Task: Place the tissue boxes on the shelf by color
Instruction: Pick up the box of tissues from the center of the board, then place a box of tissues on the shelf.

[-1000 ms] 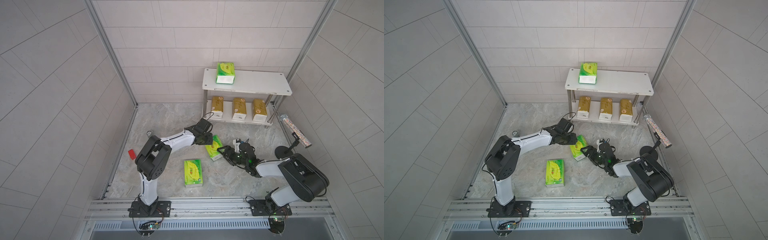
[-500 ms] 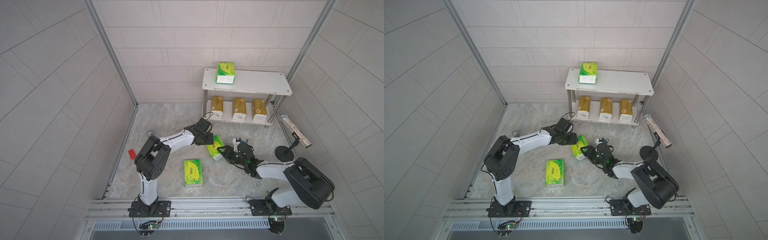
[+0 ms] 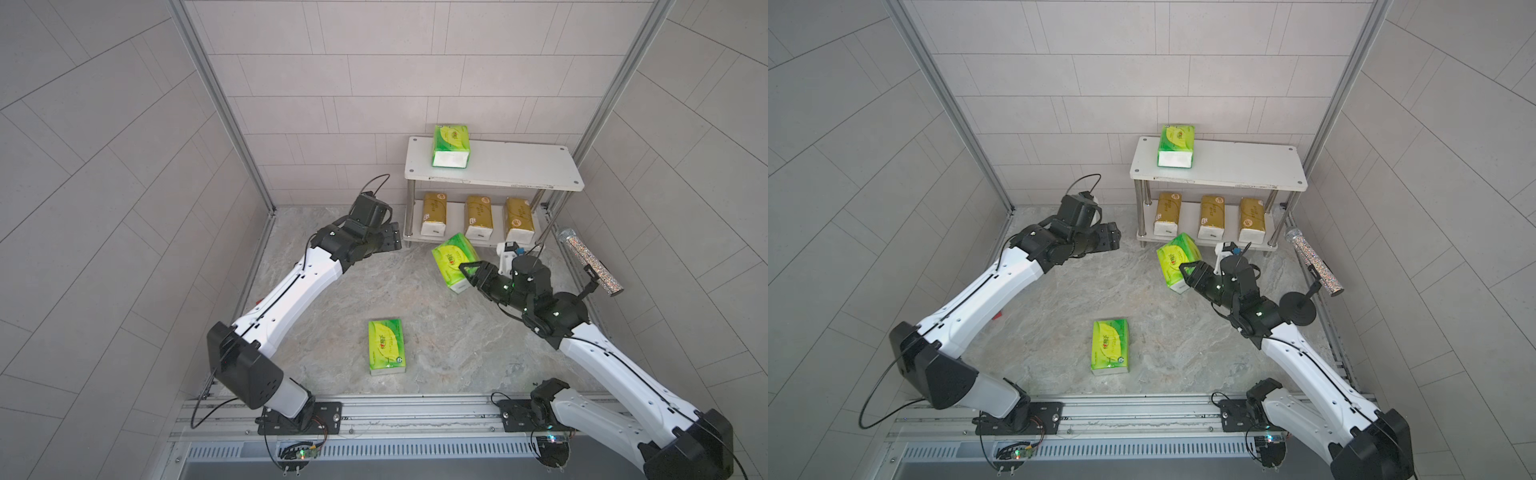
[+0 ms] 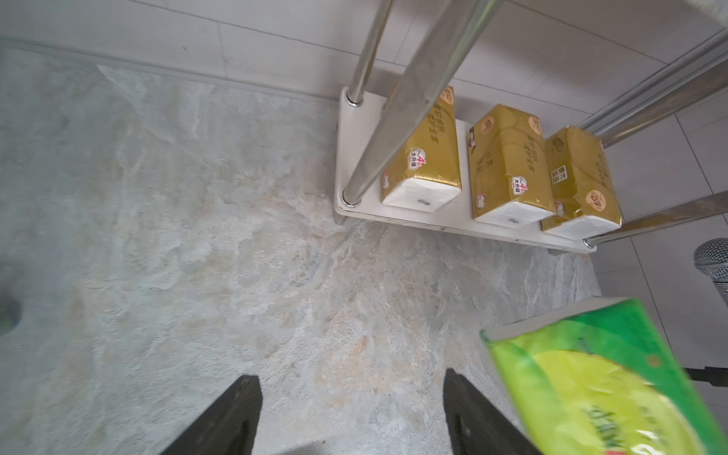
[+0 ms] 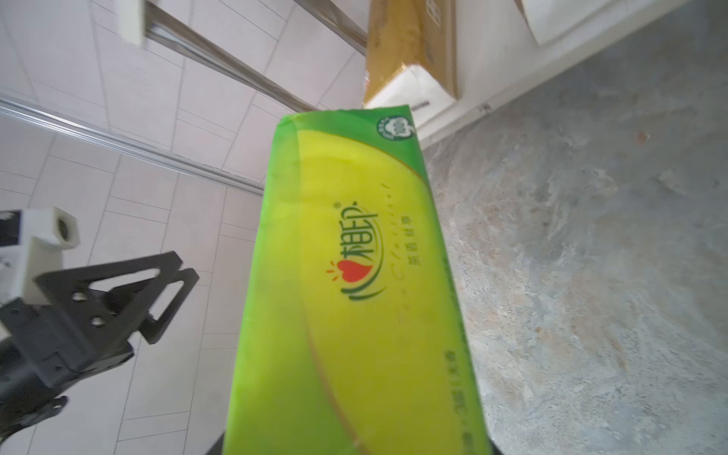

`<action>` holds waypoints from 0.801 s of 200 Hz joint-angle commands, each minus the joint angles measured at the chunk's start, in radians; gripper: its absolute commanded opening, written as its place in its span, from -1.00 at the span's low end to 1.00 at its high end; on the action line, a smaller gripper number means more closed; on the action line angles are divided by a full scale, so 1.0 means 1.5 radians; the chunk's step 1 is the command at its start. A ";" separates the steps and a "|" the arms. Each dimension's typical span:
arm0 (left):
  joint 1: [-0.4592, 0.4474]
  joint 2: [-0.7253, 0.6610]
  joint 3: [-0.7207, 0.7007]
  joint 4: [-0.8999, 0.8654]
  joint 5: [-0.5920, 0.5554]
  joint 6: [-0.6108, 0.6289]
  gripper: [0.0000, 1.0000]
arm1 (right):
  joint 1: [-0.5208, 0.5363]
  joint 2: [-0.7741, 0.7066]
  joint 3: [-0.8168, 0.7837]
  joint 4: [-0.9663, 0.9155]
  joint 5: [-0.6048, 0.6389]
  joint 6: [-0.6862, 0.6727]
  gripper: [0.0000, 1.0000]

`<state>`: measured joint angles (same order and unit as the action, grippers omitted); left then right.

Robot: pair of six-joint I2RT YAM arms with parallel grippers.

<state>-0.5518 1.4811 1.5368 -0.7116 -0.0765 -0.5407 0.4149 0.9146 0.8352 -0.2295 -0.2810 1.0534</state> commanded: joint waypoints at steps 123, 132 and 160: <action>0.005 -0.093 -0.242 -0.101 -0.063 0.005 0.60 | -0.182 0.135 0.350 0.058 0.080 -0.067 0.18; 0.004 -0.098 -0.250 -0.102 -0.065 0.003 0.60 | -0.195 0.160 0.369 0.070 0.068 -0.060 0.18; 0.001 -0.110 -0.265 -0.104 -0.068 0.001 0.60 | -0.220 0.225 0.430 0.088 0.049 -0.048 0.18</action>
<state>-0.5461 1.3441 1.1603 -0.8406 -0.1577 -0.5270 0.1093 1.2133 1.3960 -0.2230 -0.1665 0.9543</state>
